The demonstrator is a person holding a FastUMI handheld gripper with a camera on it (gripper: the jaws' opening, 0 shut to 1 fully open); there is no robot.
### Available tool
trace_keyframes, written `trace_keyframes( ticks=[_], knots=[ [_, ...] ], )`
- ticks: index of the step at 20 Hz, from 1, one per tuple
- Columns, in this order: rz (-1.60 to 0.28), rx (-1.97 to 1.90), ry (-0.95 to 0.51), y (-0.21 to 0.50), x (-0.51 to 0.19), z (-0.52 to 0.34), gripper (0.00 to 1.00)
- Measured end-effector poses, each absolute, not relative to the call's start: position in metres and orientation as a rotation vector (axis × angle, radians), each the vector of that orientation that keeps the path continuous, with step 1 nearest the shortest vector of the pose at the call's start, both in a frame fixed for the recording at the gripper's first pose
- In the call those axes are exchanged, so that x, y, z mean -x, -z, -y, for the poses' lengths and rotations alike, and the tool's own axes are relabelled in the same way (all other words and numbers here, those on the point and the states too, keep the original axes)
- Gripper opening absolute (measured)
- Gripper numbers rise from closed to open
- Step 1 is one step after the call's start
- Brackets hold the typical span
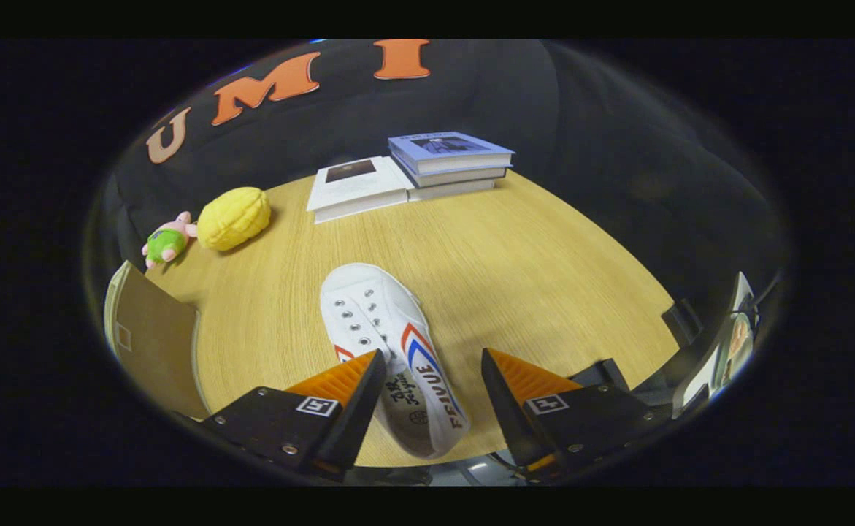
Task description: Open the storage box then place both shoes into the box .Put the left shoe in first, then the right shoe, with the right side of both shoes facing outward in a uniform manner.
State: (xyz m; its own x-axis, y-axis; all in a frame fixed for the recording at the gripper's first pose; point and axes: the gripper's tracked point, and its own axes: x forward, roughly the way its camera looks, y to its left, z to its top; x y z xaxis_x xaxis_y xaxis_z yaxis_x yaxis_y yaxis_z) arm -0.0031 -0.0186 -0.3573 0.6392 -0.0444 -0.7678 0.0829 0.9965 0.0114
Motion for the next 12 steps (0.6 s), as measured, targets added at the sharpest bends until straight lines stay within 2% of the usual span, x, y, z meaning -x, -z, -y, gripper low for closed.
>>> trace_keyframes(
  ticks=[3,8,10,12],
  knots=[
    [-0.905,-0.055,0.067,0.37,0.003,0.017,0.65],
    [-0.913,-0.037,0.077,0.369,0.003,0.021,0.18],
    [-0.921,-0.072,0.077,0.366,0.007,0.016,0.03],
    [-0.891,-0.099,0.099,0.355,0.005,0.012,0.01]
  ],
)
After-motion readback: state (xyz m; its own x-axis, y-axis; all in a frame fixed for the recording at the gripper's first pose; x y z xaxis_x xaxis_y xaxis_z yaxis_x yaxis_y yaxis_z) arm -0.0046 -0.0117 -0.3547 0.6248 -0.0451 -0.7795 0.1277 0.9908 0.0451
